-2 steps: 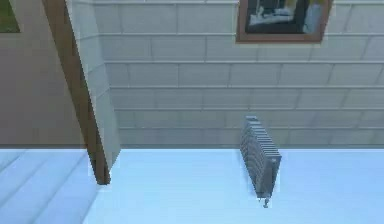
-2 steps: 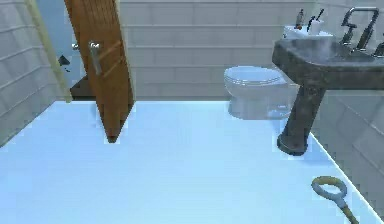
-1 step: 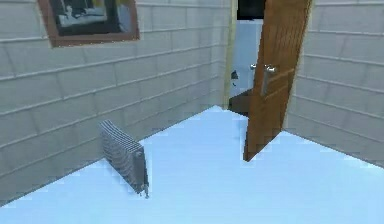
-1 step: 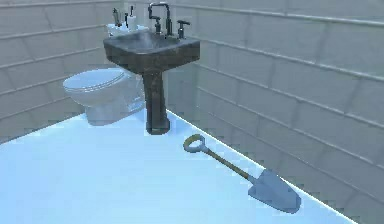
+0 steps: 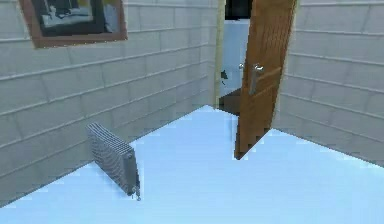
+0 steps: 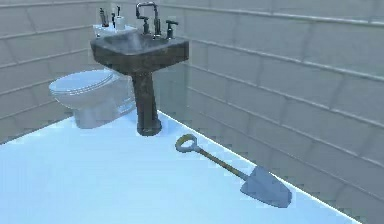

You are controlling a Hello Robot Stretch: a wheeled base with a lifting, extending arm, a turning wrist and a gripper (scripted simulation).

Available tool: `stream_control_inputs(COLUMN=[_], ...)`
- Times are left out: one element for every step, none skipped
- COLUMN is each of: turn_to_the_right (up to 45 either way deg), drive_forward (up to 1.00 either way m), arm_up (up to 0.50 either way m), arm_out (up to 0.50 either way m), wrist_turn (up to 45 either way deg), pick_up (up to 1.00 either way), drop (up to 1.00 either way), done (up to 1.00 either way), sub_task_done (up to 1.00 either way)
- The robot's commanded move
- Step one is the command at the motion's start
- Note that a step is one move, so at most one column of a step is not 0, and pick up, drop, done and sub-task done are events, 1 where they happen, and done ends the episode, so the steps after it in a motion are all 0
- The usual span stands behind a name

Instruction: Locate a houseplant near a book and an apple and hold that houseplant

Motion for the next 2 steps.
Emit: stream_control_inputs(turn_to_the_right=[0.0, 3.0], drive_forward=[1.00, 0.00], arm_up=[0.00, 0.00], arm_out=[0.00, 0.00], wrist_turn=[0.0, 0.0], pick_up=[0.00, 0.00], drop=[0.00, 0.00], done=[0.00, 0.00], sub_task_done=[0.00, 0.00])
